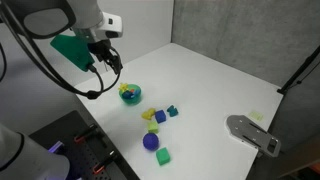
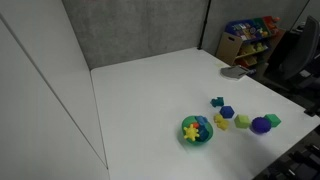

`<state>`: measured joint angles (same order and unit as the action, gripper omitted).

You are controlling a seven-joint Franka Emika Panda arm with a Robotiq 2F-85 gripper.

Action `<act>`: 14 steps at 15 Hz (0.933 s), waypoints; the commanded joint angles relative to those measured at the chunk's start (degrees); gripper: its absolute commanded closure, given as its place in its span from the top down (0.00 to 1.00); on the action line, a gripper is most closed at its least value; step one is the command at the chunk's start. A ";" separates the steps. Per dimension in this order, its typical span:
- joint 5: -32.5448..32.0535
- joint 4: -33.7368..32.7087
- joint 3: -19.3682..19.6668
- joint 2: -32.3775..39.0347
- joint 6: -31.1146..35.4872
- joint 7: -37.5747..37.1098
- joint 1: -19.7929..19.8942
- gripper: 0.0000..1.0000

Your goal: Take the yellow thing out of the bowl

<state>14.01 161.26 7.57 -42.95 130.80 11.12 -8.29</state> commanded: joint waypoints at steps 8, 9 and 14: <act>1.32 -4.50 -1.23 6.73 0.30 -0.18 -0.62 1.00; 1.45 -5.45 -1.47 8.19 0.43 -0.09 -0.87 1.00; 3.44 -10.57 -2.82 16.97 1.27 0.19 -2.52 1.00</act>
<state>15.17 155.28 5.65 -32.60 131.27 11.10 -9.76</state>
